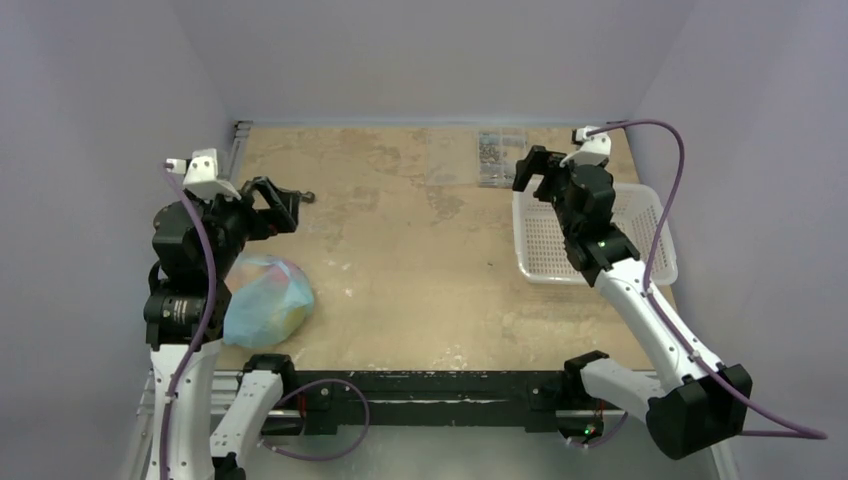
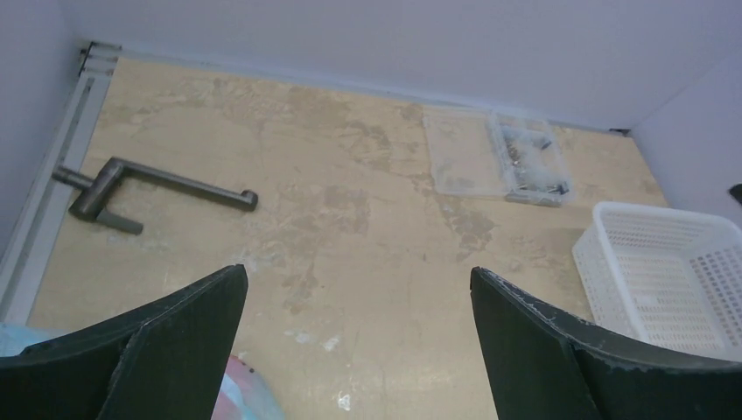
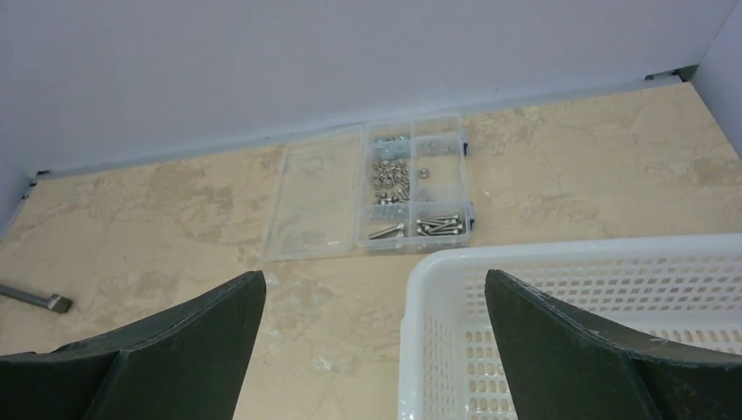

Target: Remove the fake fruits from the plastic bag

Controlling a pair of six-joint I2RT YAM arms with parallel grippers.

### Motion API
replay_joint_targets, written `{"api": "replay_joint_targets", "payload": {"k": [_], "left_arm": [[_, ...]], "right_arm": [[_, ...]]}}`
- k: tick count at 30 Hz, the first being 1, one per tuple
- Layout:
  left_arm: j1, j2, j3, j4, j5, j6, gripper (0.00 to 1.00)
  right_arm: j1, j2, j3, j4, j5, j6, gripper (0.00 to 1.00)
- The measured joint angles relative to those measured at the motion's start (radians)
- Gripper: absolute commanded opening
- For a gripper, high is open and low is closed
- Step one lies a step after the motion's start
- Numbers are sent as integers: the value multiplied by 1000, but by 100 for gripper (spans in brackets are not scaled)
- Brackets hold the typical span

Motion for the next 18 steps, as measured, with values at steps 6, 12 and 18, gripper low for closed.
{"api": "replay_joint_targets", "payload": {"k": [6,12,18], "left_arm": [[0,58,-76,-105,-206,-81,100],[1,104,-125,-210,-386,-165,100],[1,134,-174,-255,-492,-236,100]], "right_arm": [[6,23,19,6,3,42,99],[23,42,24,1,-55,92,99],[62,135,66,-32,-173,221,99]]}}
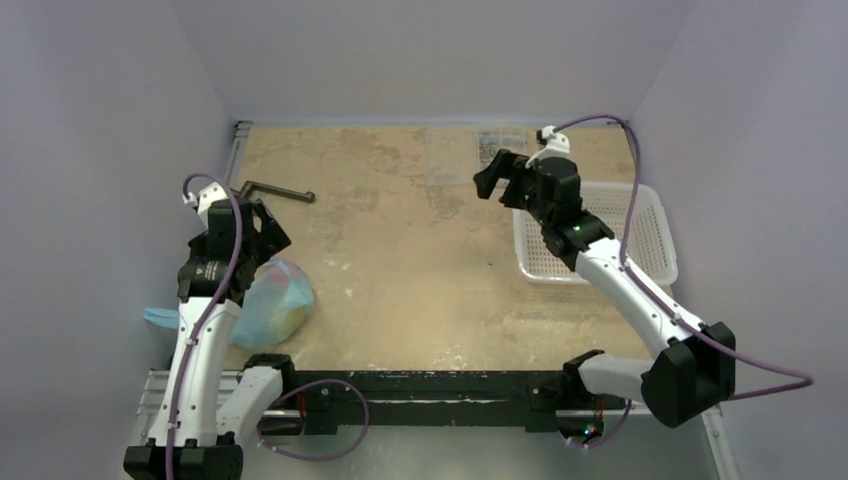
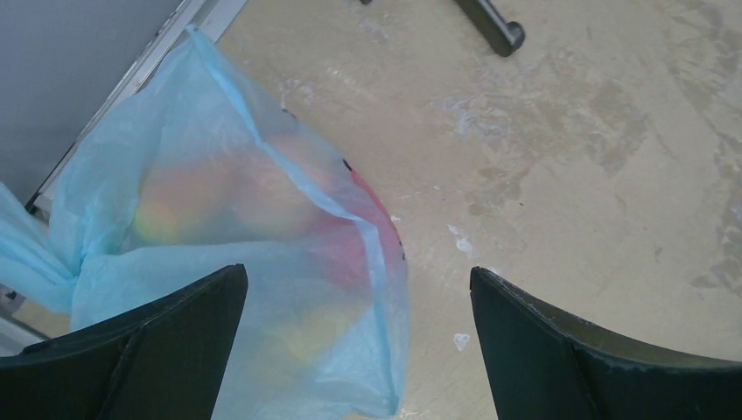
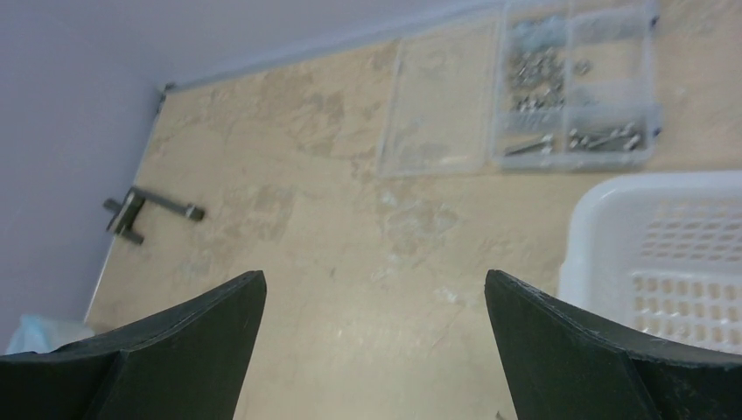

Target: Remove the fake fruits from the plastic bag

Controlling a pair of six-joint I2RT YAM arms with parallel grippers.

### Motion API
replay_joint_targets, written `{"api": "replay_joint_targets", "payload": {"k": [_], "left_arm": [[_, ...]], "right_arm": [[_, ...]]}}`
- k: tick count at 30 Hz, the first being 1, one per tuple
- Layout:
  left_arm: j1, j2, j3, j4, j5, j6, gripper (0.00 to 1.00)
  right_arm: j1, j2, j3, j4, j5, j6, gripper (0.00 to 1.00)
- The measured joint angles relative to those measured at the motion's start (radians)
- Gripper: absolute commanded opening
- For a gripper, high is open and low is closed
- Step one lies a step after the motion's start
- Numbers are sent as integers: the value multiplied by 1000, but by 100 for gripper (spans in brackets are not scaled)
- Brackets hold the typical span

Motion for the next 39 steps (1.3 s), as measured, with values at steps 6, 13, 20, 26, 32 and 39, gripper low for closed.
{"api": "replay_joint_targets", "payload": {"k": [6,13,20,26,32,39], "left_arm": [[1,60,-27,-85,-112,-119,100],[1,145,-39,-257,-227,-392,100],[2,251,-71,-495,-282,-724,100],[2,371,-96,-596,-280,-895,100],[2,251,-257,-453,-242,-866,90],[2,76,-376,-220,-164,-674,63]], "right_arm": [[208,72,0,-98,-4,41,99],[450,111,0,-147,-38,23,99],[507,135,0,-148,-60,-19,99],[506,137,-11,-146,-63,-13,99],[506,137,-16,-143,-77,12,99],[506,137,-16,-144,-92,25,99]]}}
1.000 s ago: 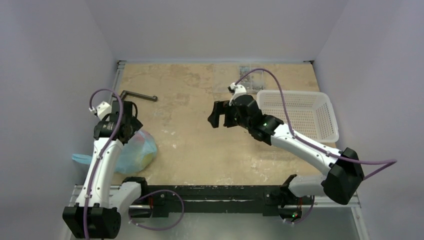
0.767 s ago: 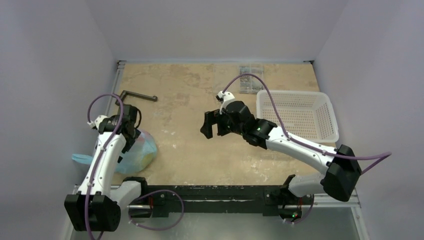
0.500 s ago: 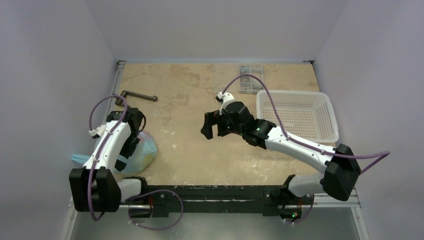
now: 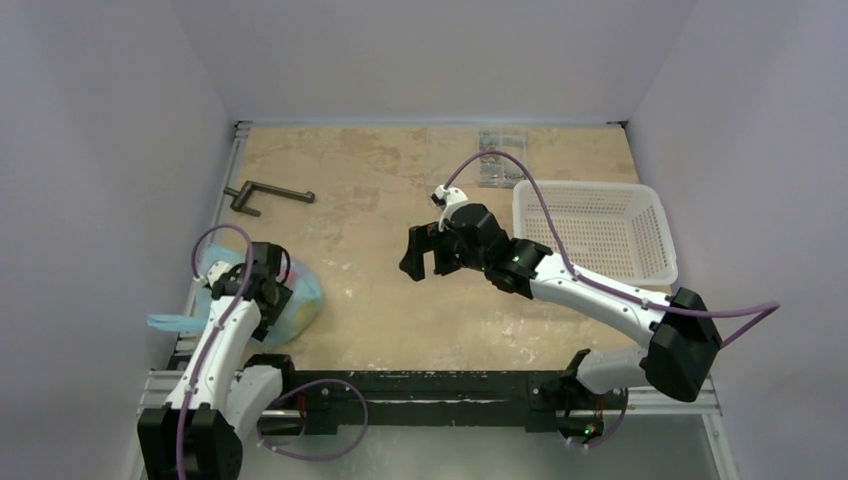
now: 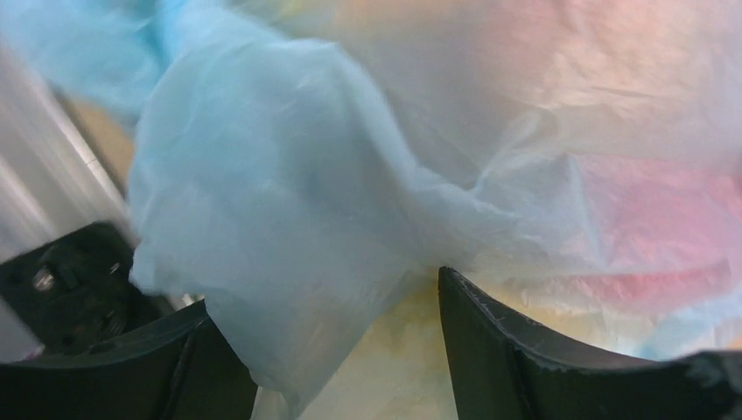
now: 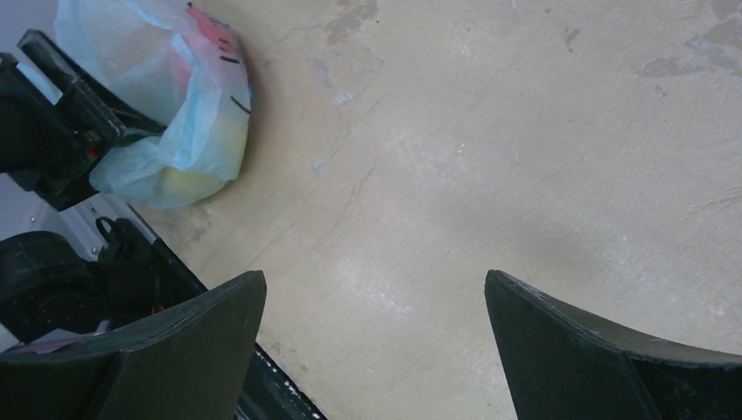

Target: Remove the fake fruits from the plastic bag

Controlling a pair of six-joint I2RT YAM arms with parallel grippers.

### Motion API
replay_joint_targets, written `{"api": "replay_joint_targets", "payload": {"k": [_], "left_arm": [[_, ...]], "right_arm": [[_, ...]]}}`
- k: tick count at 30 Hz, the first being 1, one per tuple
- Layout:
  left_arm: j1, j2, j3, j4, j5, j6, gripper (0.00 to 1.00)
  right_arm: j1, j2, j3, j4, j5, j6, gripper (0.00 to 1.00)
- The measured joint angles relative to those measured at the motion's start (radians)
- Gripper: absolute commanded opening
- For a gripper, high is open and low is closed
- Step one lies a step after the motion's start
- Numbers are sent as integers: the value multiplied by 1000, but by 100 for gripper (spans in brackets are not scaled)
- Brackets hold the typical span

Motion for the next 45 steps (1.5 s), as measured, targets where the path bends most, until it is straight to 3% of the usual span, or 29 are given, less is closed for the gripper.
{"api": "replay_joint_targets", "payload": {"k": [7,11,20,21,27,29,30,38,45], "left_arm": [[0,-121,-64,262,245,327,37],[-12,-131,-89,380,426,436,34],[-343,-53,-104,570,624,431,31],[-386,-52,-105,591,625,418,32],[-598,14,-98,711,630,358,60],[-639,40,-87,724,631,354,96],[-651,42,-80,724,630,355,99],[-657,-196,18,568,517,381,100],[-657,-400,75,286,312,353,100]], "right_arm": [[0,9,10,-13,-73,-13,99],[0,25,23,-29,-83,-19,99],[0,29,42,-67,-66,-29,99],[0,21,42,-72,-60,-31,99],[0,-53,41,-98,-15,-57,99],[0,-71,41,-100,-12,-67,99],[0,-78,41,-101,-13,-70,99],[0,-108,18,-87,-65,-103,99],[58,6,29,-34,-96,-111,99]]}}
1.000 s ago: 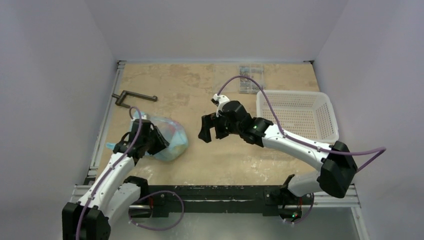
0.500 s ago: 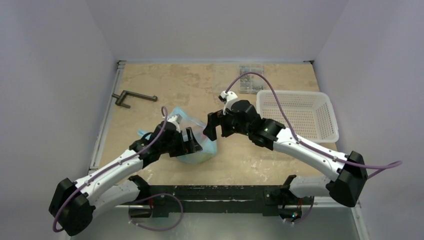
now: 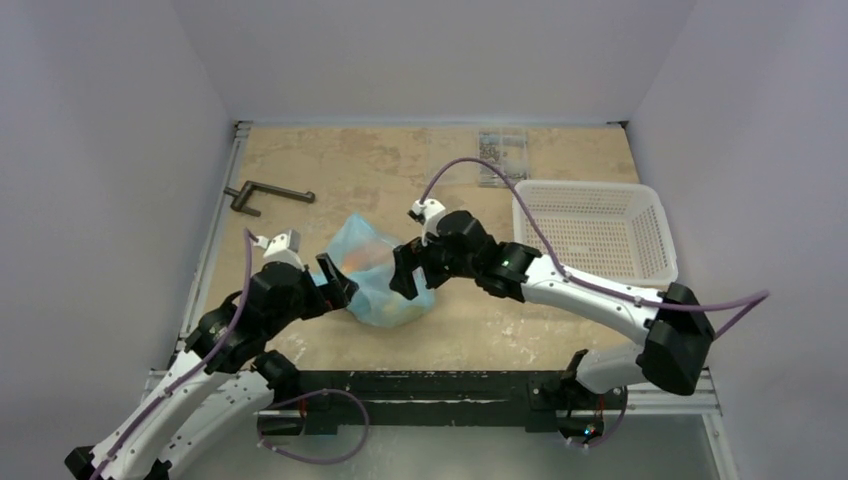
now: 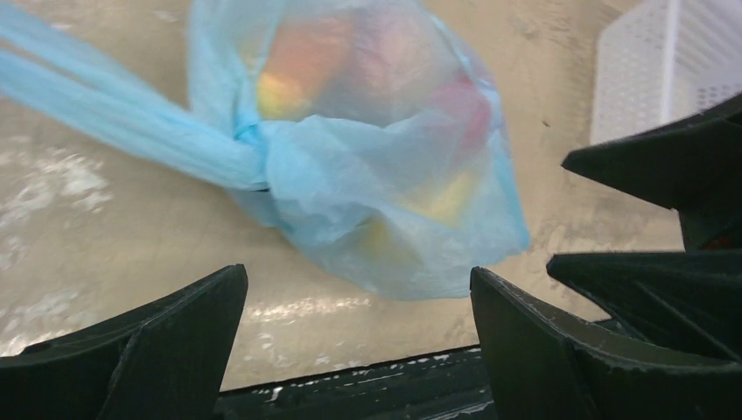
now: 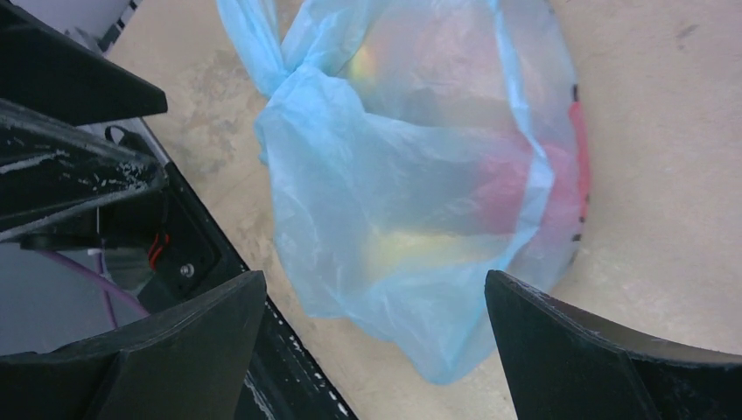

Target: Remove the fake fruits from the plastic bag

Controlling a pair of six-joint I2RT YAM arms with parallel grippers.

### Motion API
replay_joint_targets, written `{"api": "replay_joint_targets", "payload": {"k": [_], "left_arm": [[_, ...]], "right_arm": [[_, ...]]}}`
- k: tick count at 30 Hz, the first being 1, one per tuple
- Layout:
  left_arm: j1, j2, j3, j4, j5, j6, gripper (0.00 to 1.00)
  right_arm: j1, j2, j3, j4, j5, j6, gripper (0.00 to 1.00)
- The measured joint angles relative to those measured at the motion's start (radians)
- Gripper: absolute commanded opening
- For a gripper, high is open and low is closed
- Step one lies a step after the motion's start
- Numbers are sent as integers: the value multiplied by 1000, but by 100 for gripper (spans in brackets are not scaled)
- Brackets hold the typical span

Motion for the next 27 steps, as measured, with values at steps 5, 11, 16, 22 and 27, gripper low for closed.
{"api": "replay_joint_targets", "payload": {"k": [5,11,16,22,27], "left_arm": [[0,-12,15,-200,-137,-87,94],[0,-206,-42,-287,-204,-161,93],[0,-288,-104,-292,-207,-178,90],[0,-201,-126,-231,-167,-177,76],[0,-156,-159,-143,-124,-174,65]], "right_arm": [[99,134,60,8,76,-7,97],[241,243,106,12,269,-48,92],[300,288,101,45,358,-85,57],[282,271,21,145,341,-129,2],[238,169,-54,203,166,-133,0]]}}
